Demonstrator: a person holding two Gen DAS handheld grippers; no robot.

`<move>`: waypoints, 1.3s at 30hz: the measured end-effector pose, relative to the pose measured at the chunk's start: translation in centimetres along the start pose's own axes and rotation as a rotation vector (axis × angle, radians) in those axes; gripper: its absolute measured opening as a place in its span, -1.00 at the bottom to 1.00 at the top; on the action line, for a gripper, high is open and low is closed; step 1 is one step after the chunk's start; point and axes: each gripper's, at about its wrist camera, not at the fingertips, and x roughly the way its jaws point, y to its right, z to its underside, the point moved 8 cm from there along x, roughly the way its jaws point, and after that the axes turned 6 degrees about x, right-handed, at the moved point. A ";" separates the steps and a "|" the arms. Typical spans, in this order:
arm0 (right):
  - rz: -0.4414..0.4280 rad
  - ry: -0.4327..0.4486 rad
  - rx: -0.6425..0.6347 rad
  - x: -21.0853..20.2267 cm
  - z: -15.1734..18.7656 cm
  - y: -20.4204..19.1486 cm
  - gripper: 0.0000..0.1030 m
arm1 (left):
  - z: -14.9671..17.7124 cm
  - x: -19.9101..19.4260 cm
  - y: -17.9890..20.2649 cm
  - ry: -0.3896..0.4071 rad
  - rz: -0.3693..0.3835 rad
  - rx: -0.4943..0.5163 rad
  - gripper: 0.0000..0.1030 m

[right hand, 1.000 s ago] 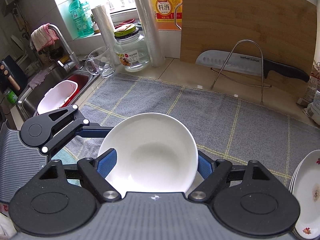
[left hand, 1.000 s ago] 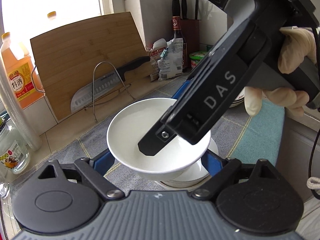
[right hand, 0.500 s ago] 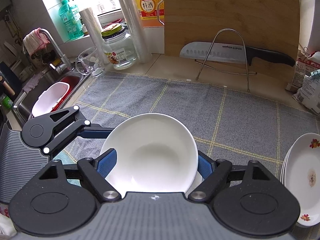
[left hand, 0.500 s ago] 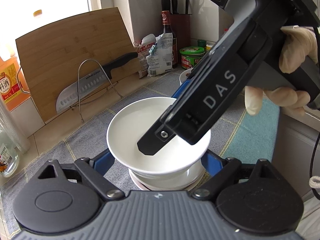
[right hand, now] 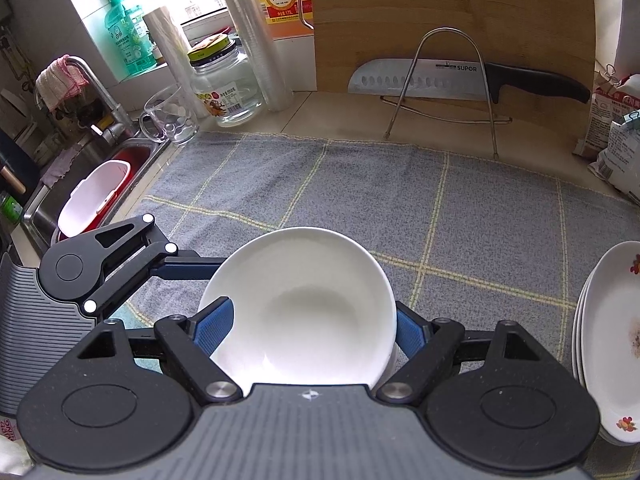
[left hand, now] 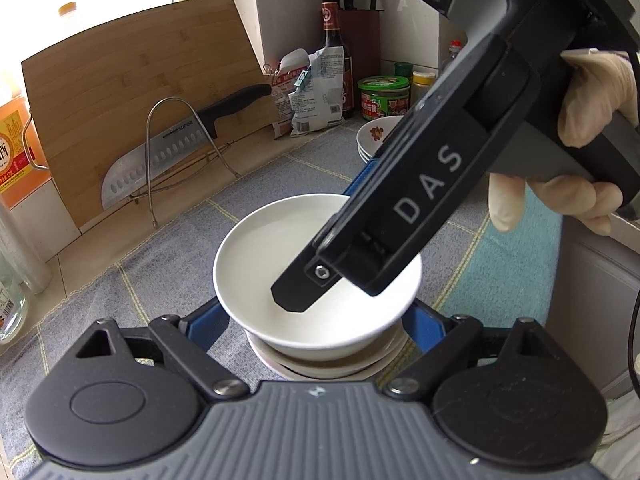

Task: Organize plates and bowls
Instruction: 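Lower the held bowl onto the bowl stack and open the right tool, then grip the three-bowl stack from opposite sides with the left and right tools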

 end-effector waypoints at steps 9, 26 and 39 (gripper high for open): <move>0.011 -0.010 0.000 0.5 0.5 0.1 0.72 | 0.1 0.4 0.1 -0.008 0.021 -0.008 0.80; -0.005 0.006 -0.017 0.5 0.6 -0.1 0.95 | 0.6 -0.2 -0.1 0.005 0.039 -0.012 0.82; 0.040 0.130 -0.169 -1.6 2.8 -0.9 1.00 | 3.4 -1.1 -0.5 -0.031 0.062 -0.041 0.88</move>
